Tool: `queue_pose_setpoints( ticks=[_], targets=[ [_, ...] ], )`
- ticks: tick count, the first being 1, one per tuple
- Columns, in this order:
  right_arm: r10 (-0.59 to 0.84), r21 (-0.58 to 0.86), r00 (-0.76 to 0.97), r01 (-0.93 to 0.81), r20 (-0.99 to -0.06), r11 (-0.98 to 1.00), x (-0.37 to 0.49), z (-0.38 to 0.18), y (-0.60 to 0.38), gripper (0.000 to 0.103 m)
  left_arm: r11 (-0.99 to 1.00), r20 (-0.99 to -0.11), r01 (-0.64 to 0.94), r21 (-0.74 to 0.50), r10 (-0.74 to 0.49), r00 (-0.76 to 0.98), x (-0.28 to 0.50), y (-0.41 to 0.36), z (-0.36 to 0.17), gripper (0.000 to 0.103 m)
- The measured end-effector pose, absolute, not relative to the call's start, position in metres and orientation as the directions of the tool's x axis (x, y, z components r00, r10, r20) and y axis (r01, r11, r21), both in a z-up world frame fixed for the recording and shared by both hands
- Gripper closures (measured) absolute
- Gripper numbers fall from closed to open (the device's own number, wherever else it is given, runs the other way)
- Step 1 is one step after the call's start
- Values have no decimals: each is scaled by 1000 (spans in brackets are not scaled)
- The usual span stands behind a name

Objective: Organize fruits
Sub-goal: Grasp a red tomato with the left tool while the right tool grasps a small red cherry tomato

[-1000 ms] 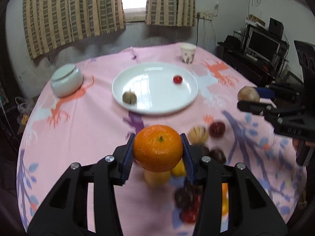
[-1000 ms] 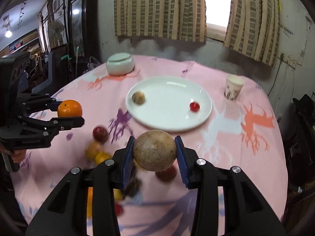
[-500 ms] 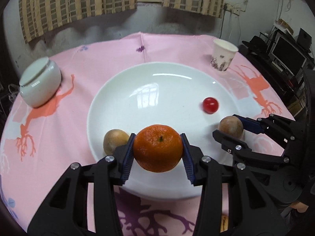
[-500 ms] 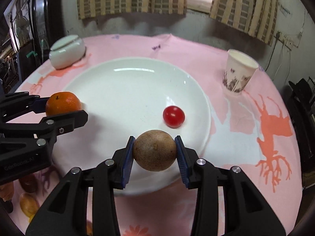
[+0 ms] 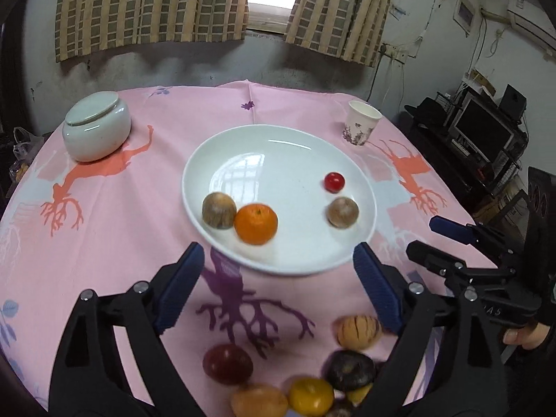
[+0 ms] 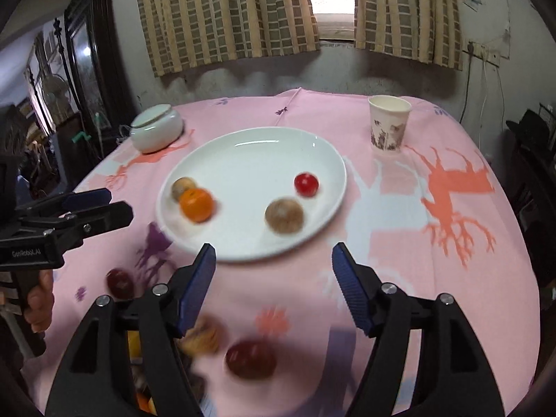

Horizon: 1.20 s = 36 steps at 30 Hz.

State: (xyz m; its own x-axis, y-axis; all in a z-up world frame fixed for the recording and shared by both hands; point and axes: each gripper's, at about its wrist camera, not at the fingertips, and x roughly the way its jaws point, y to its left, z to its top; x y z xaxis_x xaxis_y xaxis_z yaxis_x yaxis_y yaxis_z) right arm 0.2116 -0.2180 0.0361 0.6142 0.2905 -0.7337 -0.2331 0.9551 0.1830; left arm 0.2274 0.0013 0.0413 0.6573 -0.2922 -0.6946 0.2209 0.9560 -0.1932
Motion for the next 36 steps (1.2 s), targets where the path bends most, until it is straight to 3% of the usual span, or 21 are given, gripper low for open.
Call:
queue_pose_setpoints(
  ticks=[3,5,6,14,20,27,30,32,36],
  targets=[
    [312,202,578,-249,-754,947,174,32,-218,30,952,-700,253,-170,-297,649,180,7,34,8],
    [298,182,530,-261,-794,948,152,25,-212,12,949,-721,272,-161,-301,624,157,9,24,8],
    [294,176,518,-266,-803,948,143,23,-209,11,947,-731,278,-159,-302,611,147,9,19,8],
    [384,214,488,-367,-784,905,86,16,-194,8,936,-774,320,-148,-311,551,88,11,-8,8],
    [426,228,479,-417,-768,880,74,14,-189,5,927,-804,368,-74,-274,528,62,2,-25,8],
    [485,308,410,-426,-772,850,76,2,-189,5,924,-804,372,-90,-288,520,58,2,-31,11],
    [473,274,423,-450,-773,850,70,5,-183,5,918,-802,388,-81,-291,521,57,1,-31,27],
    [475,256,433,-474,-766,843,67,7,-180,5,911,-826,402,-97,-299,477,60,0,-37,54],
    [492,249,425,-509,-760,824,63,8,-177,5,903,-827,423,-74,-292,480,57,-3,-42,55]
  ],
)
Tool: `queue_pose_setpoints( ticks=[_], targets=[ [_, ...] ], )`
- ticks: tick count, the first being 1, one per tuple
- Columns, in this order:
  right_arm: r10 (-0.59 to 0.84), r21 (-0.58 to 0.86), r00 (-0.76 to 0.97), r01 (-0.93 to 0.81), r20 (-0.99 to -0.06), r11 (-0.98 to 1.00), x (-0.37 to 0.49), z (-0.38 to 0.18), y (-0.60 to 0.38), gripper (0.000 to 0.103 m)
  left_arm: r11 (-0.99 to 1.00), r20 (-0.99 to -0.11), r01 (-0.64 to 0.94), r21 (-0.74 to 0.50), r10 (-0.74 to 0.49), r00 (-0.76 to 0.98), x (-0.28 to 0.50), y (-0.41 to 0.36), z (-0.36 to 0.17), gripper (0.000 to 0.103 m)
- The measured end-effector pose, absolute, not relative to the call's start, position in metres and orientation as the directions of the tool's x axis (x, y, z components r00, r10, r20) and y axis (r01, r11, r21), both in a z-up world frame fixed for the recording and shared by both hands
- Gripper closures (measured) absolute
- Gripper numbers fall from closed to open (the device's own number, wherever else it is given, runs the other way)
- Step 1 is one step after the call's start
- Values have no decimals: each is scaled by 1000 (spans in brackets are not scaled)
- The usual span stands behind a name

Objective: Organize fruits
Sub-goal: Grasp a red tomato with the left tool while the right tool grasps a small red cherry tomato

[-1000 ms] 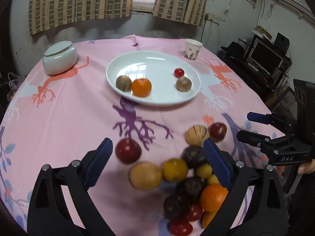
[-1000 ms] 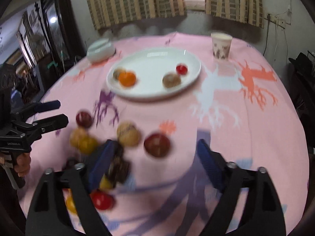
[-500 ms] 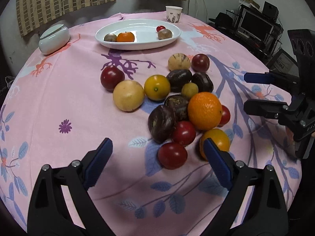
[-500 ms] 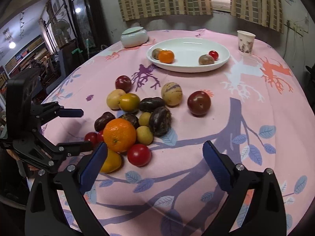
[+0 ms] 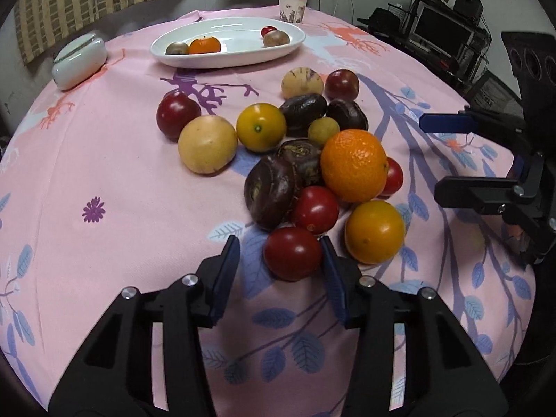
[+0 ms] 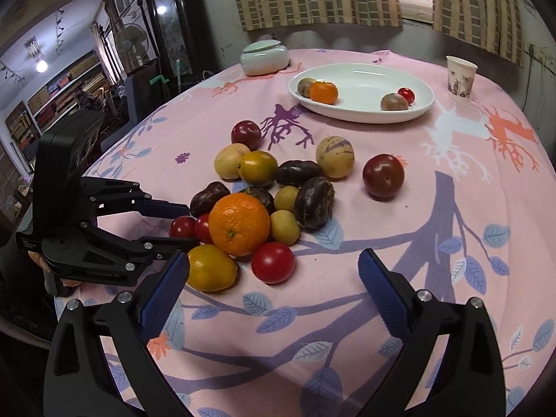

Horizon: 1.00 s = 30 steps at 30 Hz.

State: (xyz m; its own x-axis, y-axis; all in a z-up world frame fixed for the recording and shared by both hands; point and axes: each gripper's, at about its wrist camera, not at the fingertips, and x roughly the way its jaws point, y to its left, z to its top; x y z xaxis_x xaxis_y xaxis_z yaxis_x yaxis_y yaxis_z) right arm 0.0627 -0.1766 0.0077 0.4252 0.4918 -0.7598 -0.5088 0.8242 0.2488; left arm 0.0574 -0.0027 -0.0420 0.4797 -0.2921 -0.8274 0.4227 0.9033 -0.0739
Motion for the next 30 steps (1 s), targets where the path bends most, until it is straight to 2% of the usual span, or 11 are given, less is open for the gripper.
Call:
queue_pose_setpoints(
  ticks=[6,8,10,12,16,20,21,23,30],
  targets=[
    [466,212,405,-531,-787,820,61,3,-170,5,899,-818,437,-42,-282,501,54,-6,-45,59],
    [462,213,421,-516,-781,830,63,4,-174,5,892,-817,449,-54,-298,494,53,-7,-44,69],
    [441,197,449,-493,-777,847,65,6,-178,5,891,-817,449,-59,-302,492,53,-6,-44,70],
    [420,174,455,-488,-786,855,67,3,-178,13,892,-816,447,-65,-306,490,53,-5,-44,71],
    [356,108,427,-505,-831,857,67,-10,-165,38,891,-815,447,-73,-312,489,52,-4,-44,71],
    [321,66,395,-539,-861,840,69,-24,-150,55,890,-813,447,-85,-321,485,52,-3,-44,71],
    [315,55,395,-546,-863,836,70,-27,-146,55,890,-813,447,-87,-323,485,52,-2,-44,71],
    [325,47,398,-568,-858,822,71,-26,-140,72,890,-812,447,-91,-326,484,52,-2,-44,71],
    [337,88,393,-531,-856,843,74,-20,-149,73,893,-807,428,-139,-353,473,49,7,-40,71]
  ],
)
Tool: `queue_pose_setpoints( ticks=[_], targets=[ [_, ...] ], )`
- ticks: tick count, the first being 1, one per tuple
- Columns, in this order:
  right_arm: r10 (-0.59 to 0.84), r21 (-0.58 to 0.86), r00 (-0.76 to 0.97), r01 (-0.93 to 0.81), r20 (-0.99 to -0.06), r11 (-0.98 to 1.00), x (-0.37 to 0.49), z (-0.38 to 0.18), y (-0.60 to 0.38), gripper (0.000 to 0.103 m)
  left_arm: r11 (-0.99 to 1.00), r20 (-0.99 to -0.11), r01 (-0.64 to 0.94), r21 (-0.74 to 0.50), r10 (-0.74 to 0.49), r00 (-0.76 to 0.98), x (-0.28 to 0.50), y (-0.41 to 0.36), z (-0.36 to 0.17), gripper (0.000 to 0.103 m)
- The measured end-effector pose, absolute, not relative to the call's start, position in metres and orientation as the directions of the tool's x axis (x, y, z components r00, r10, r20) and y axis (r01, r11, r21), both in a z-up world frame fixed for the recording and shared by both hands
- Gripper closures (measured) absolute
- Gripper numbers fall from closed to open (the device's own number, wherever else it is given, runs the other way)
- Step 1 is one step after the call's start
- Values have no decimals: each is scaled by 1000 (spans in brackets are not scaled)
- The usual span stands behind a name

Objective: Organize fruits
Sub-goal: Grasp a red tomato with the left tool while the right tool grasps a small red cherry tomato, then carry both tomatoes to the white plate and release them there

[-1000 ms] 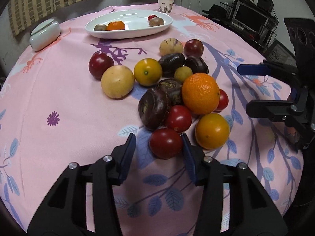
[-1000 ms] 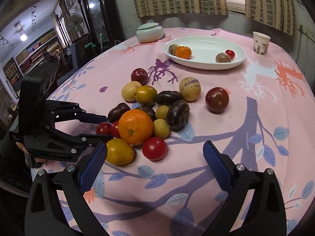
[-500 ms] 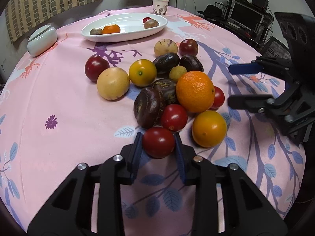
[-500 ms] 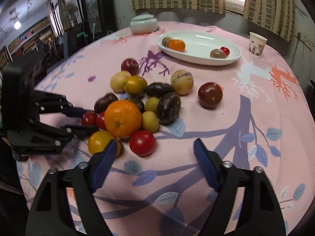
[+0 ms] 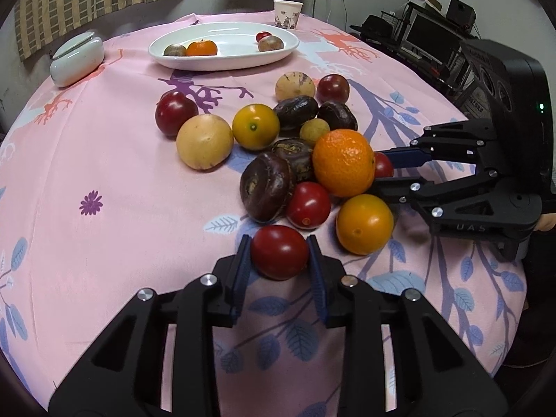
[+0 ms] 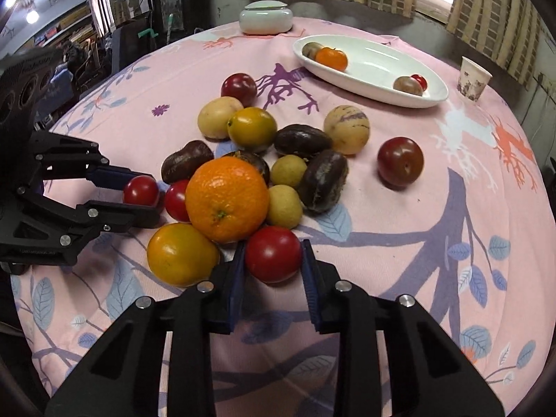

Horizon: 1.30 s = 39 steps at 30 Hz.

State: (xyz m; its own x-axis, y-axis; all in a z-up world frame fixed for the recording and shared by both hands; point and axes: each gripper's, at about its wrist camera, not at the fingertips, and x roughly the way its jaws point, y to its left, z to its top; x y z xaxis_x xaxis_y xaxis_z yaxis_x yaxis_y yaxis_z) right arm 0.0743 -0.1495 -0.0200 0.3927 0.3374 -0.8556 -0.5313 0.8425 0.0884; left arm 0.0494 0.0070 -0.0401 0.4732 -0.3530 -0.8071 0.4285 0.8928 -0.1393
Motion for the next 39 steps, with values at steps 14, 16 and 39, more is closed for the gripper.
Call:
queue_pose_setpoints(
  ticks=[14,16,39],
  targets=[
    [330,48,558,-458,-761,888,93,49,-189,72,893,-750,447,-49,-328,574,79,-2,23,71],
    [332,29,594,-461,-733,887,111,63,-188,72,890,-737,455,-11,-315,598,98,-9,35,71],
    [224,53,632,-278,-742,959,278,7,-173,50,973,-719,207,-107,-219,660,313,-32,20,30]
  ],
)
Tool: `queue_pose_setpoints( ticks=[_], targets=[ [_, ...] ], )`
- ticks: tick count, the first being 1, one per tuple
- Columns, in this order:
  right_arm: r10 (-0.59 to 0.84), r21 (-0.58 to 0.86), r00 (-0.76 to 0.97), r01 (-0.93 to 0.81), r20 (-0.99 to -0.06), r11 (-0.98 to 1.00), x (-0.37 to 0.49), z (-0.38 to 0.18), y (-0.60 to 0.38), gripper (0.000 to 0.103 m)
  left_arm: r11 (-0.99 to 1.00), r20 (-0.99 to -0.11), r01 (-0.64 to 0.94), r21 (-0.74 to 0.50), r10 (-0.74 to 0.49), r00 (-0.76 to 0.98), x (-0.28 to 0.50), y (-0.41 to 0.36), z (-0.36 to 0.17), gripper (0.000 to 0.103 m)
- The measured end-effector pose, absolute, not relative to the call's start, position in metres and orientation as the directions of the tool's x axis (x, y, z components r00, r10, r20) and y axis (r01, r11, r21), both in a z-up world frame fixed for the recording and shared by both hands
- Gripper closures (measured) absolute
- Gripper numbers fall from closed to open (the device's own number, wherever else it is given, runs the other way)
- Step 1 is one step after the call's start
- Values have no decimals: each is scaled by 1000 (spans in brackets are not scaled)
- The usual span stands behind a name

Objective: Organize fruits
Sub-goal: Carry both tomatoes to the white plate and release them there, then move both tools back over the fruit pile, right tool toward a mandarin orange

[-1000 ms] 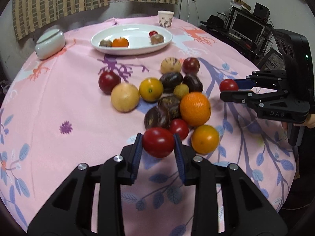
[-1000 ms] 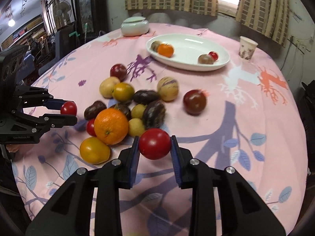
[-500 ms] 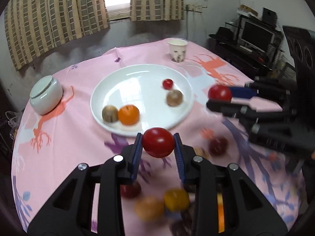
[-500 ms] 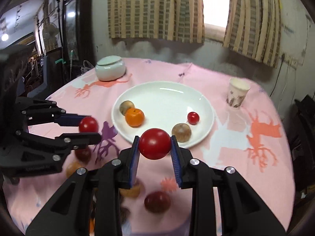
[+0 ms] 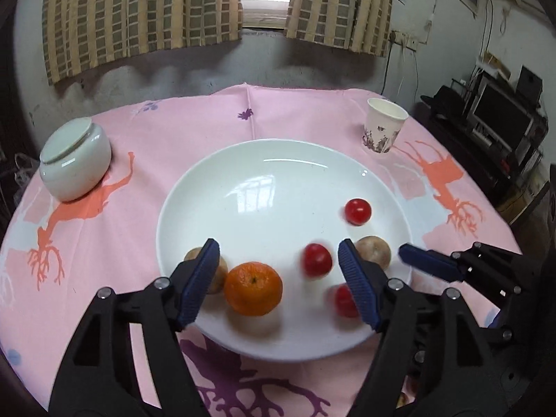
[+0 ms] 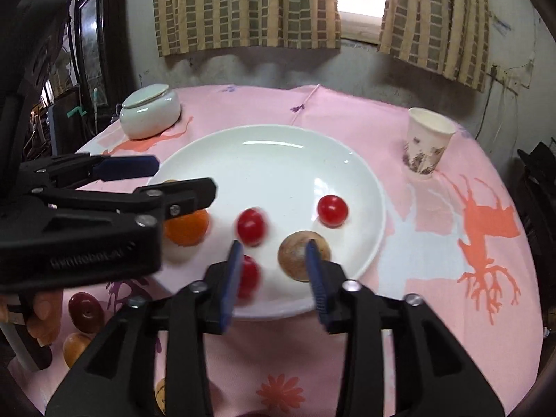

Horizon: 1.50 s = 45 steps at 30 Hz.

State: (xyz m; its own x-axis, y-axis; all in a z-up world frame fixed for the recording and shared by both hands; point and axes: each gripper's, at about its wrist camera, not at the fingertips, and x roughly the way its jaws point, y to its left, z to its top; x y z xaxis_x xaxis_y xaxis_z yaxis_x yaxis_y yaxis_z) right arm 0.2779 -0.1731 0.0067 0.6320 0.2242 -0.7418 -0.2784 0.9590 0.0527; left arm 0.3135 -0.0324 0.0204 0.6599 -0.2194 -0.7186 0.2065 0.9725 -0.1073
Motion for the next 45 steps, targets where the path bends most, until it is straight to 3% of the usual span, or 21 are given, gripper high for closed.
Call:
queue_pose_setpoints(
  ticks=[1,6,9,11,13,21,33,41,45],
  targets=[
    [209,45,655,-259,-726,965,272,11,-177,43,973,-728,201,-118,-222,649,311,-29,22,30],
    [257,133,665,-232,-701,964,239,30,-201,43,968,-738,186,-169,-250,627,277,-8,29,24],
    [288,170,645,-240,-708,956,211,36,-211,29,969,-720,207,-133,-238,652,242,3,37,14],
    [294,176,647,-242,-703,954,192,38,-216,9,968,-708,211,-133,-241,663,216,11,39,12],
    [295,177,658,-241,-692,954,173,41,-218,3,967,-704,204,-152,-251,664,194,17,38,11],
    [357,280,580,-220,-732,934,141,37,-206,3,962,-749,228,-148,-260,610,146,10,15,10],
    [389,305,522,-244,-759,921,110,19,-204,3,965,-776,227,-136,-246,581,111,16,-5,8],
    [469,248,454,-465,-758,850,65,10,-173,3,967,-777,227,-113,-228,587,100,21,-18,7],
    [505,242,420,-536,-754,808,56,7,-159,3,957,-768,238,-165,-276,578,101,28,-23,7]
  ],
)
